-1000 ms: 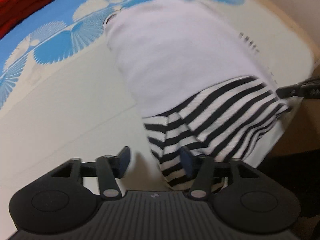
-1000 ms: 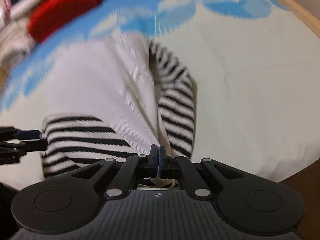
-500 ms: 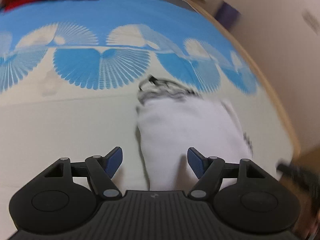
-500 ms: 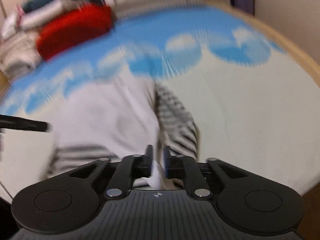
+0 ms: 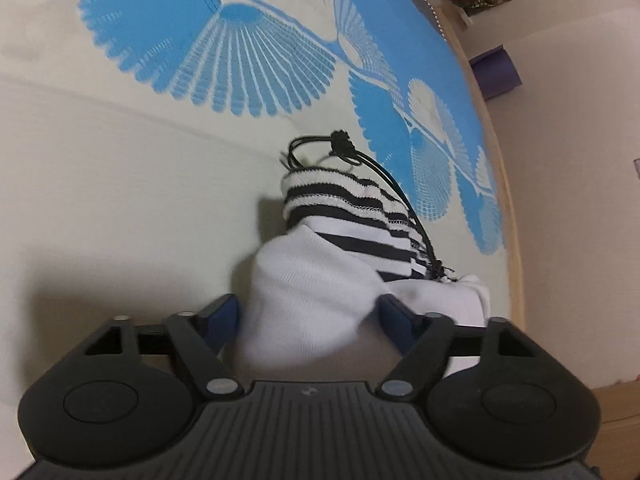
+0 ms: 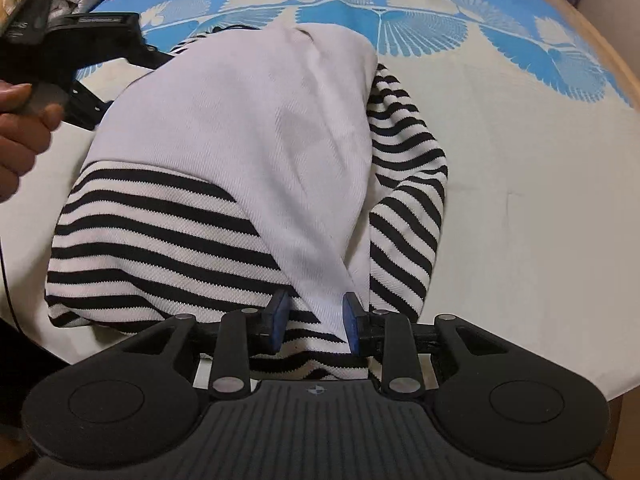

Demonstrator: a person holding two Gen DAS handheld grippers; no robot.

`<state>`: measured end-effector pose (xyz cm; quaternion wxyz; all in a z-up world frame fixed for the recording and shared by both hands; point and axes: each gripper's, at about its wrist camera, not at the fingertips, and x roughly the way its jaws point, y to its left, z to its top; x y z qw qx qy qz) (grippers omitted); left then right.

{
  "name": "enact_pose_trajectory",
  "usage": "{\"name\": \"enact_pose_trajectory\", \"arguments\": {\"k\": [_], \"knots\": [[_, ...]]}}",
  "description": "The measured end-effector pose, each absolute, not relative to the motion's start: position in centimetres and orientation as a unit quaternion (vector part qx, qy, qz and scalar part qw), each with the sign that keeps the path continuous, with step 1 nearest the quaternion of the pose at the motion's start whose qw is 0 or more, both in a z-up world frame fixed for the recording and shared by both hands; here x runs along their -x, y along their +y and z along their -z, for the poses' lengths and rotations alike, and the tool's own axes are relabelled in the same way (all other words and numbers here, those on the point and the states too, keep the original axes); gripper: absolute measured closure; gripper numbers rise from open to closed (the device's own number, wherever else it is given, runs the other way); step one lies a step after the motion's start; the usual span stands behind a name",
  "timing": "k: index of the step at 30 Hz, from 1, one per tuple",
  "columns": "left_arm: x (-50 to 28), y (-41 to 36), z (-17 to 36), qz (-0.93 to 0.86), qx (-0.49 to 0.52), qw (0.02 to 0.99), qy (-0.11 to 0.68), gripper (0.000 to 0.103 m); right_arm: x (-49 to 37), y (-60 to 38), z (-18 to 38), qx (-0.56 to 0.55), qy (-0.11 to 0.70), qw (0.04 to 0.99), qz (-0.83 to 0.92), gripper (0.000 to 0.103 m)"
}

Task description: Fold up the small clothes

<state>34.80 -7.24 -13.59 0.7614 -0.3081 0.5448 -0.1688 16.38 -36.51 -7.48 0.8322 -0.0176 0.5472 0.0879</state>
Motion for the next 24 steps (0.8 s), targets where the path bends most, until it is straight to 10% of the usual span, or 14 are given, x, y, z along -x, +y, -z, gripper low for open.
{"name": "enact_pose_trajectory", "arguments": {"k": [4, 6, 24], "knots": [[-34.8, -7.7, 12.6, 0.186, 0.276, 0.776, 0.536, 0.063, -17.0, -35.7, 7.2, 0.020, 0.552, 0.830, -0.084, 0.075], [-34.8, -7.1, 11.5, 0.195, 0.275, 0.778, 0.531, 0.072, -17.2, -35.1, 7.2, 0.015, 0.555, 0.827, -0.088, 0.093], [-29.5, 9.0, -1.6, 0.075, 0.128, 0.894, 0.423, 0.053, -18.0, -17.3, 5.0, 0.082, 0.516, 0.817, -0.242, 0.103]]}}
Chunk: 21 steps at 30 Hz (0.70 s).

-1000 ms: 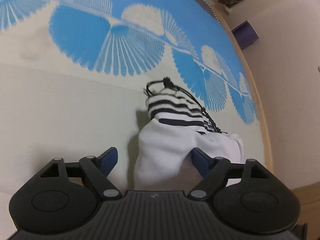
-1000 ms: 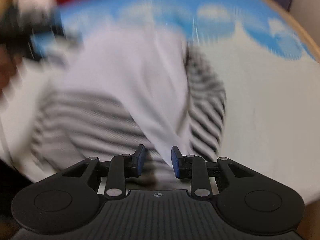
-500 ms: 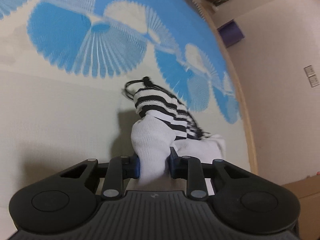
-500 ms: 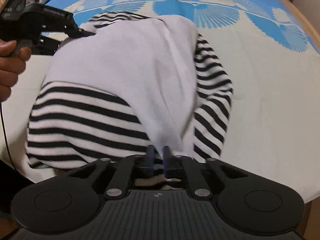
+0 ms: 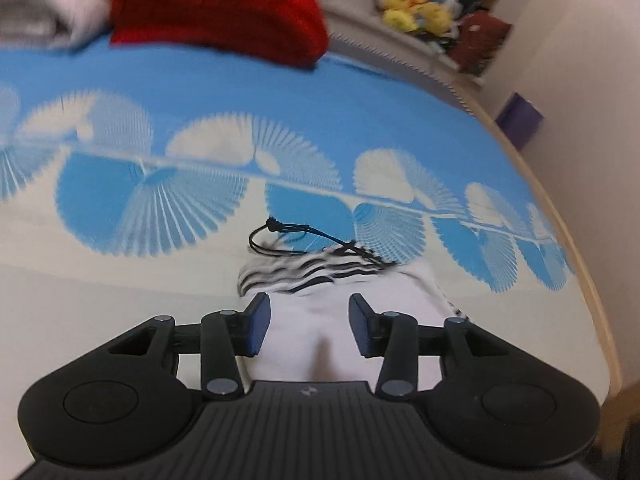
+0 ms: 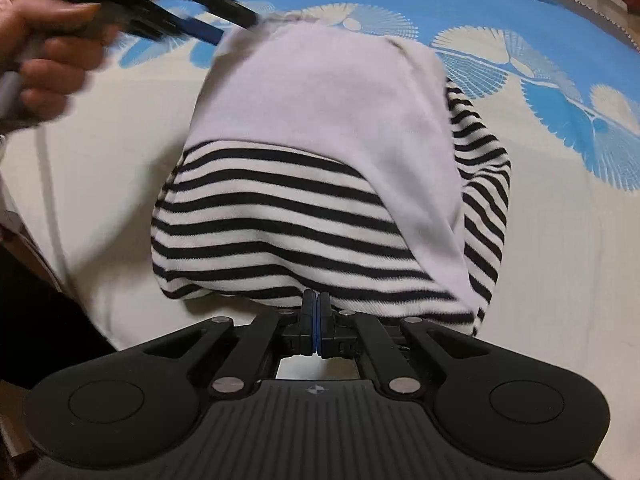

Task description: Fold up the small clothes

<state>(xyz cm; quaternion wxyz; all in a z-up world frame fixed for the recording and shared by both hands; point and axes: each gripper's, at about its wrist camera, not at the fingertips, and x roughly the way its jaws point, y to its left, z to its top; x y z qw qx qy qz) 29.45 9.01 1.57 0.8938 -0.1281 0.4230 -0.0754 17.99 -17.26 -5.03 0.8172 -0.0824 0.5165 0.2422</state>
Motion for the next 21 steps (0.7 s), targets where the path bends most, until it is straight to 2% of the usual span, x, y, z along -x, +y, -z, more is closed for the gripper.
{"name": "enact_pose_trajectory", "arguments": {"k": [5, 8, 10, 11, 12, 13, 15, 17, 19, 20, 21], "knots": [[-25.6, 7.9, -4.0, 0.085, 0.087, 0.889, 0.442, 0.053, -18.6, -19.6, 3.2, 0.041, 0.490, 0.850, -0.191, 0.103], [-23.2, 6.6, -1.3, 0.098, 0.076, 0.874, 0.469, 0.043, -18.3, -21.6, 1.3, -0.008, 0.444, 0.878, -0.176, 0.099], [-23.3, 6.0, 2.3, 0.092, 0.088, 0.831, 0.542, 0.043, -18.9, -23.0, 1.0, -0.043, 0.437, 0.885, -0.155, 0.074], [-23.6, 5.9, 3.6, 0.081, 0.106, 0.812, 0.568, 0.043, -19.3, -23.5, 1.3, -0.053, 0.440, 0.885, -0.143, 0.055], [-23.8, 6.0, 4.2, 0.080, 0.125, 0.804, 0.576, 0.043, -19.7, -23.8, 1.8, -0.057, 0.446, 0.883, -0.131, 0.052], [-24.0, 6.0, 4.8, 0.079, 0.138, 0.797, 0.583, 0.041, -20.2, -23.8, 2.4, -0.055, 0.458, 0.878, -0.125, 0.052], [-24.2, 6.1, 5.9, 0.072, 0.154, 0.786, 0.595, 0.025, -21.0, -23.6, 3.9, -0.041, 0.486, 0.865, -0.117, 0.052], [-24.5, 6.5, 7.2, 0.057, 0.168, 0.772, 0.611, 0.016, -21.1, -23.1, 5.0, -0.018, 0.512, 0.852, -0.109, 0.053], [-24.6, 7.1, 8.4, 0.048, 0.194, 0.754, 0.625, 0.016, -21.1, -23.0, 5.9, -0.009, 0.529, 0.840, -0.118, 0.067], [-24.6, 7.2, 8.9, 0.048, 0.204, 0.750, 0.628, 0.016, -21.0, -22.8, 6.2, -0.008, 0.532, 0.838, -0.124, 0.090], [-24.7, 7.1, 9.2, 0.052, 0.208, 0.748, 0.628, 0.017, -20.9, -22.7, 6.3, -0.001, 0.534, 0.836, -0.127, 0.099]]}}
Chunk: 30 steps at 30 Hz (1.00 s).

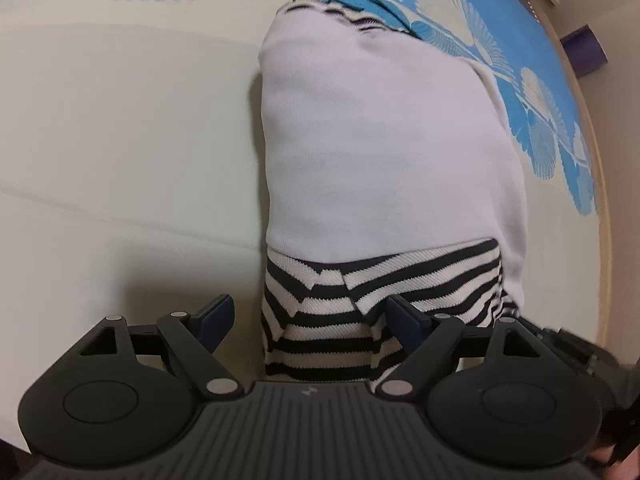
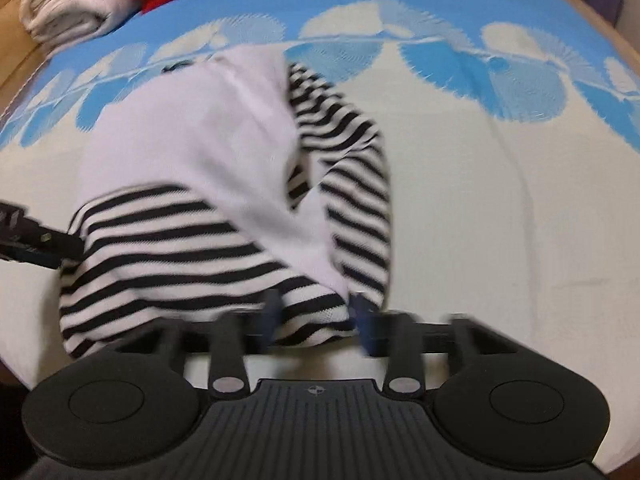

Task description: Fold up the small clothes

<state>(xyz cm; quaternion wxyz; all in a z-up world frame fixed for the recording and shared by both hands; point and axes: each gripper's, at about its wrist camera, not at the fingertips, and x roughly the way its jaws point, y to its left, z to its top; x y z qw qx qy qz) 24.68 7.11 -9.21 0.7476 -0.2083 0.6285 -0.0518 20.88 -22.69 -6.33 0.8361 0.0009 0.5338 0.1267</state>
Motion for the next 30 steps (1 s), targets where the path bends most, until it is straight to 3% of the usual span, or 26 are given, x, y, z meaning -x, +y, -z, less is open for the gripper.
{"name": "enact_pose_trajectory", "arguments": {"k": [1, 4, 6, 9, 14, 16, 19, 22, 25, 28, 29, 30], "knots": [[-24.8, 7.1, 9.5, 0.058, 0.210, 0.746, 0.630, 0.018, -20.7, -22.7, 6.4, 0.007, 0.535, 0.836, -0.127, 0.099], [-25.3, 6.7, 9.2, 0.081, 0.199, 0.751, 0.624, 0.038, -19.9, -23.2, 6.1, 0.000, 0.538, 0.831, -0.139, 0.100], [-25.1, 6.6, 8.8, 0.090, 0.177, 0.758, 0.622, 0.062, -19.3, -23.8, 5.6, -0.004, 0.537, 0.831, -0.150, 0.100], [-24.6, 7.1, 7.3, 0.108, 0.142, 0.774, 0.607, 0.075, -17.8, -24.5, 4.3, -0.018, 0.532, 0.828, -0.175, 0.100], [-22.7, 7.7, 5.5, 0.135, 0.035, 0.793, 0.593, 0.077, -15.5, -24.2, 3.2, -0.024, 0.558, 0.793, -0.241, 0.100], [-22.2, 7.4, 5.8, 0.134, -0.004, 0.789, 0.599, 0.068, -14.5, -23.2, 3.2, 0.005, 0.563, 0.787, -0.252, 0.100], [-21.9, 8.1, 3.5, 0.137, 0.004, 0.820, 0.556, 0.068, -14.4, -22.8, 2.9, 0.041, 0.558, 0.796, -0.230, 0.100], [-21.1, 7.9, 1.3, 0.188, 0.031, 0.842, 0.505, 0.068, -15.6, -24.9, 0.3, -0.024, 0.502, 0.842, -0.196, 0.098], [-20.8, 5.1, 3.8, 0.202, -0.063, 0.815, 0.540, 0.068, -17.3, -26.9, -1.9, -0.112, 0.434, 0.880, -0.157, 0.088], [-19.9, 2.7, 7.0, 0.189, -0.194, 0.784, 0.559, 0.069, -19.9, -27.1, -2.0, -0.170, 0.412, 0.885, -0.135, 0.086], [-20.0, 2.7, 6.7, 0.187, -0.189, 0.786, 0.558, 0.069, -20.7, -27.0, -1.8, -0.181, 0.409, 0.885, -0.129, 0.081], [-20.2, 3.1, 6.3, 0.184, -0.173, 0.790, 0.559, 0.070, -21.6, -26.6, -1.5, -0.195, 0.407, 0.884, -0.121, 0.070]]}}
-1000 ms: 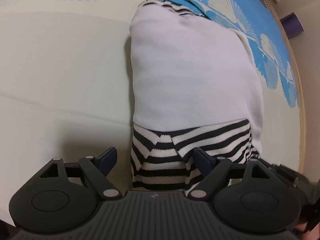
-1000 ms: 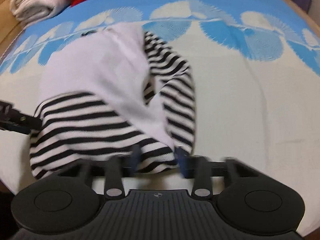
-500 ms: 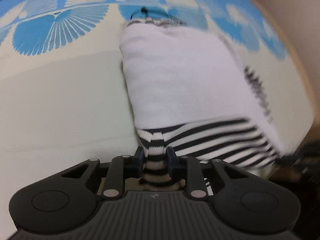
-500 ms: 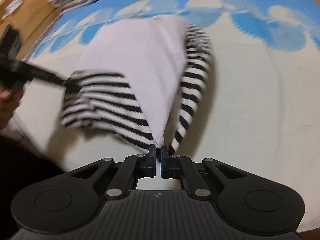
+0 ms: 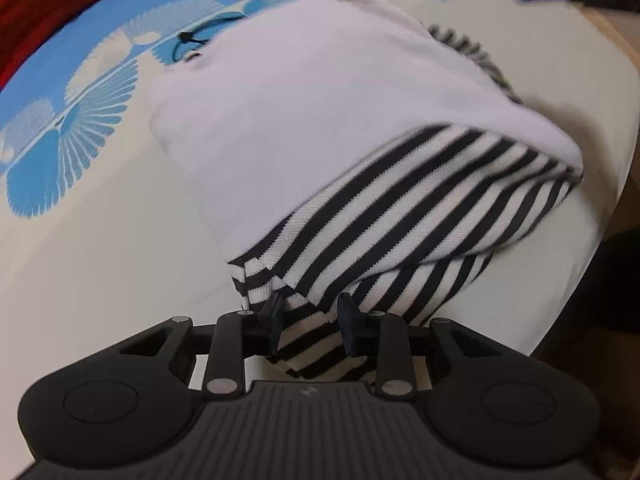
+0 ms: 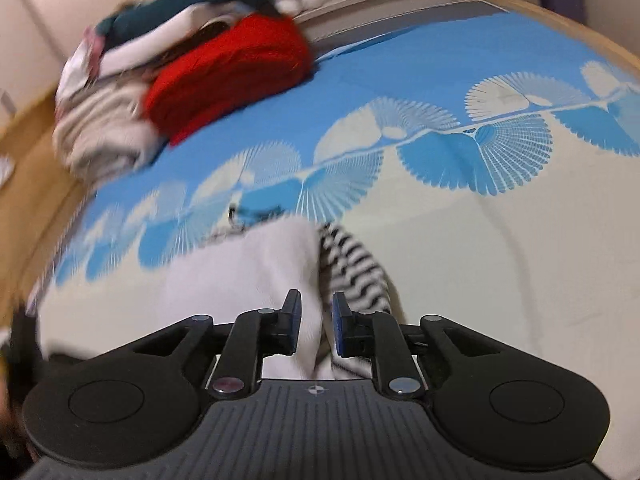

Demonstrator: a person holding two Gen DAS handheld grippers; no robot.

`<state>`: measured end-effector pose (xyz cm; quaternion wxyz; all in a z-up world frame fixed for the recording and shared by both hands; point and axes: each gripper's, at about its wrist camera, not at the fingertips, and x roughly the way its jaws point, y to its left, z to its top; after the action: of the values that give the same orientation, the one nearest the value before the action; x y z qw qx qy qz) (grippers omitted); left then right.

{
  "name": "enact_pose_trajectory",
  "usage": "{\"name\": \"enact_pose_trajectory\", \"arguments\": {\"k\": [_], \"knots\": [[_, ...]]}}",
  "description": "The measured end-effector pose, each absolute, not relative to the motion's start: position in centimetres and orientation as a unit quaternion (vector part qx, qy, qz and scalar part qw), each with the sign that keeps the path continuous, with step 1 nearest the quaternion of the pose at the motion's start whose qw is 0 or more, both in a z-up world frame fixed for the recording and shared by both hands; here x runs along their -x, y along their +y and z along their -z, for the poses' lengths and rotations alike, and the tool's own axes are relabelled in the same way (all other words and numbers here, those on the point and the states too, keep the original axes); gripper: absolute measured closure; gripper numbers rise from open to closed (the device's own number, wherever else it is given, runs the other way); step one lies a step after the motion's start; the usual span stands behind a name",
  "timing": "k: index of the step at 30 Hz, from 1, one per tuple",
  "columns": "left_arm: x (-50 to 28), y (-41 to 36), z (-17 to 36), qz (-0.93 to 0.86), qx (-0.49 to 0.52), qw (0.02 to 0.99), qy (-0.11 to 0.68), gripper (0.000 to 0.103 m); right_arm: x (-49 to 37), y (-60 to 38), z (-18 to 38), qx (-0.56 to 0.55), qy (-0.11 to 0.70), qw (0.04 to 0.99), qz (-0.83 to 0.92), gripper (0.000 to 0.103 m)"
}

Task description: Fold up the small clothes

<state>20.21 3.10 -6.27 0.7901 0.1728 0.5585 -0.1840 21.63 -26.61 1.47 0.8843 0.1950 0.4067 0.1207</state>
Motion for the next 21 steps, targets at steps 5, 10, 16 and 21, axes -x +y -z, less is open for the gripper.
{"name": "enact_pose_trajectory", "arguments": {"k": [5, 10, 16, 21], "knots": [[-20.5, 2.9, 6.1, 0.179, -0.169, 0.793, 0.558, 0.070, -26.3, -24.2, 2.0, -0.247, 0.426, 0.865, -0.095, 0.044], [-20.6, 2.2, 6.5, 0.181, -0.176, 0.791, 0.557, 0.070, -30.4, -22.0, 5.7, -0.284, 0.444, 0.846, -0.077, 0.042], [-20.9, 2.6, 6.6, 0.191, -0.174, 0.788, 0.559, 0.069, -33.7, -20.2, 8.1, -0.310, 0.459, 0.826, -0.108, 0.057], [-21.2, 2.9, 6.4, 0.198, -0.162, 0.793, 0.554, 0.070, -34.5, -20.6, 6.4, -0.306, 0.410, 0.852, -0.107, 0.096]]}}
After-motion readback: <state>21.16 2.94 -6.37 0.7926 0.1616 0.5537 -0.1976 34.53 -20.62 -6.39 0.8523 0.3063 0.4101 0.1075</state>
